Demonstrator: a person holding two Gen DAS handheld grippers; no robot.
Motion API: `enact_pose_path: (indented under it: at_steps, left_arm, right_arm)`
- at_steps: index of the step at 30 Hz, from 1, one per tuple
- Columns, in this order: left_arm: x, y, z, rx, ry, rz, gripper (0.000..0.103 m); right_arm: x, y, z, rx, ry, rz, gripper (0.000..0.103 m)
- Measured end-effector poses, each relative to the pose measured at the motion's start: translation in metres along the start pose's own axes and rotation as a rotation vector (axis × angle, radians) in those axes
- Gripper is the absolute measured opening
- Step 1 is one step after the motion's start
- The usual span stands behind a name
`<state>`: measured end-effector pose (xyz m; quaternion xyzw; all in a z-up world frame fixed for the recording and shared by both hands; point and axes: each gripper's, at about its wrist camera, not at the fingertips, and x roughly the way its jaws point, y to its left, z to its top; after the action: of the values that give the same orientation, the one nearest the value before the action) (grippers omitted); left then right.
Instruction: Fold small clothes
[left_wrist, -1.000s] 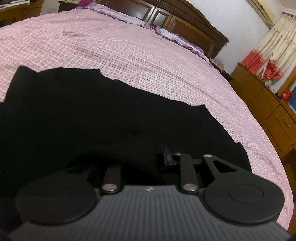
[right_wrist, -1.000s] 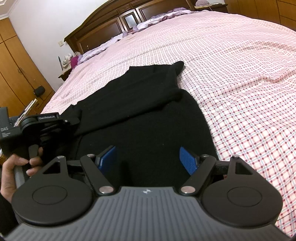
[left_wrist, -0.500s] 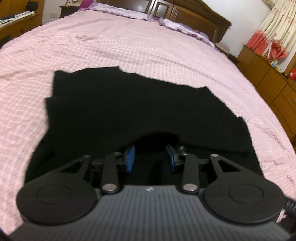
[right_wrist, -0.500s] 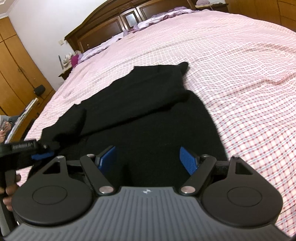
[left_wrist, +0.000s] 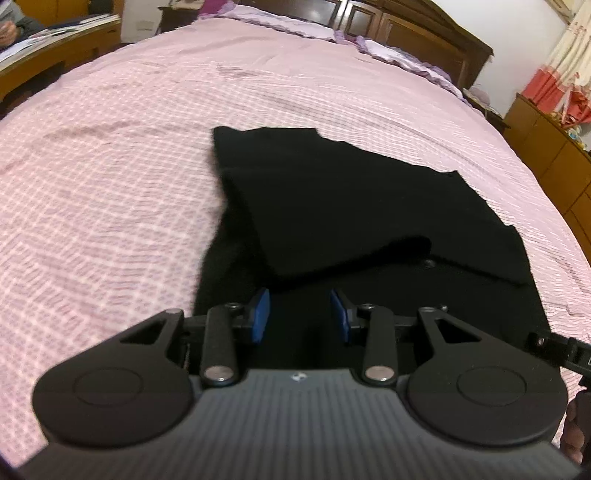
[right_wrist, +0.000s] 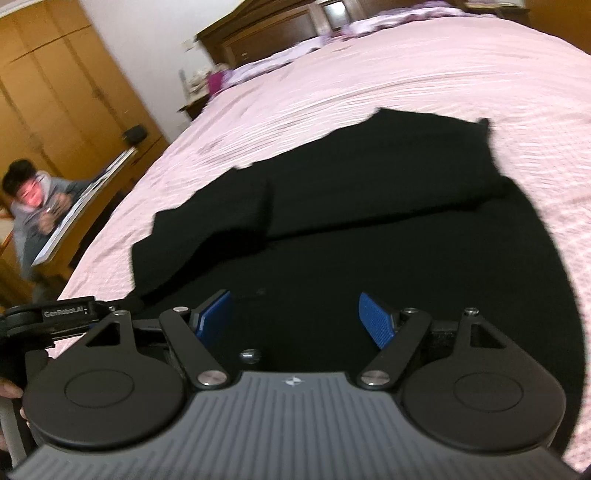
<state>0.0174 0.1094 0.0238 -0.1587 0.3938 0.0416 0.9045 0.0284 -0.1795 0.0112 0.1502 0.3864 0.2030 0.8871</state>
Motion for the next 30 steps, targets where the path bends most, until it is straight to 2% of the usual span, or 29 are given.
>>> enact_pose_path:
  at_steps: [6, 11, 16, 26, 30]
  left_arm:
    - [-0.007, 0.018, -0.004, -0.006, -0.012, 0.066, 0.039]
    - [-0.006, 0.028, -0.006, -0.03, -0.01, 0.048, 0.039]
    - [-0.004, 0.028, -0.009, -0.033, -0.005, 0.043, 0.039]
    - [-0.002, 0.033, -0.012, -0.041, 0.0, 0.021, 0.039]
    - [-0.001, 0.034, -0.012, -0.042, 0.001, 0.021, 0.039]
  right_arm:
    - [0.026, 0.04, 0.003, -0.056, 0.043, 0.054, 0.081]
    - [0.052, 0.07, 0.005, -0.079, 0.098, 0.123, 0.081]
    - [0.082, 0.092, 0.008, -0.105, 0.136, 0.137, 0.08]
    - [0.13, 0.109, 0.02, -0.042, 0.184, 0.193, 0.079]
    - [0.142, 0.112, 0.025, -0.022, 0.194, 0.219, 0.067]
